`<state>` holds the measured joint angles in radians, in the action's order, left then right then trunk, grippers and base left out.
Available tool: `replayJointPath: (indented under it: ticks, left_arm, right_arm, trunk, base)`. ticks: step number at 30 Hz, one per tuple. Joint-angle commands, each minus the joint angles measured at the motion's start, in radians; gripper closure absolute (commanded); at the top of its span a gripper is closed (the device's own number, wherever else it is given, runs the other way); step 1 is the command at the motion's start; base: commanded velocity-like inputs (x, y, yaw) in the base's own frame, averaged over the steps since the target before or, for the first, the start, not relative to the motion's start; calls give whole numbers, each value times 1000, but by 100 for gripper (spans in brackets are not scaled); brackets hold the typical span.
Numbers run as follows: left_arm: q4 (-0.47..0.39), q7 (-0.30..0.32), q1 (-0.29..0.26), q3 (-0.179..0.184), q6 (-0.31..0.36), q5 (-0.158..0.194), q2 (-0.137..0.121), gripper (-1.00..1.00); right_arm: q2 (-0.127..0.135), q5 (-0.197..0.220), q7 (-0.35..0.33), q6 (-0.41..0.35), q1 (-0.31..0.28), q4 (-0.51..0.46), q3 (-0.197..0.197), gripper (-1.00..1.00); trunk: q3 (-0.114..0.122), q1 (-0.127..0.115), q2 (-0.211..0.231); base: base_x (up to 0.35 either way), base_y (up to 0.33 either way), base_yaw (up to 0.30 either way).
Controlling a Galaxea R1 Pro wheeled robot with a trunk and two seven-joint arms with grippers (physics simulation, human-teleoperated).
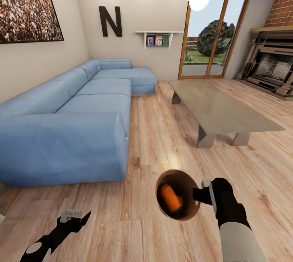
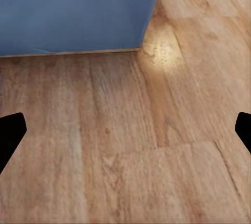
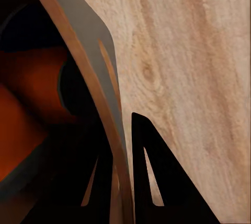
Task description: Put the three can of soda from the living room inside the tash can in the kitchen.
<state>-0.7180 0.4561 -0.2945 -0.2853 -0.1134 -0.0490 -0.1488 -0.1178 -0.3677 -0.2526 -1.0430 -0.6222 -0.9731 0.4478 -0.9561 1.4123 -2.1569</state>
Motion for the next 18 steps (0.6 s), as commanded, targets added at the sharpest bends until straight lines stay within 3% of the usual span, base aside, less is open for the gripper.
replayJointPath:
  ticks: [1, 3, 5, 9, 18]
  left_arm:
    - [5, 0, 0, 0, -3, 1, 0, -100]
    - [7, 0, 0, 0, -5, 1, 0, -100]
    - [11, 1, 0, 0, -7, 1, 0, -100]
    - [12, 1, -1, 0, -7, 1, 0, -100]
    - [13, 0, 0, 1, -8, 0, 0, -100]
  right_arm:
    - [3, 49, -7, -4, -9, 23, 3, 100]
    - [10, 49, -7, -4, -17, 48, 5, 100]
    - [40, 50, -7, -4, -44, 130, 7, 100]
    - [57, 51, -7, -4, -65, 182, 8, 100]
    - [85, 52, -19, -4, -78, 211, 48, 100]
  trunk:
    - [0, 0, 0]
    - [0, 0, 0]
    - [0, 0, 0]
    - [0, 0, 0]
    - [0, 0, 0]
  base:
    - [0, 0, 0]
    - [0, 0, 0]
    - [0, 0, 0]
    - [0, 0, 0]
    - [0, 0, 0]
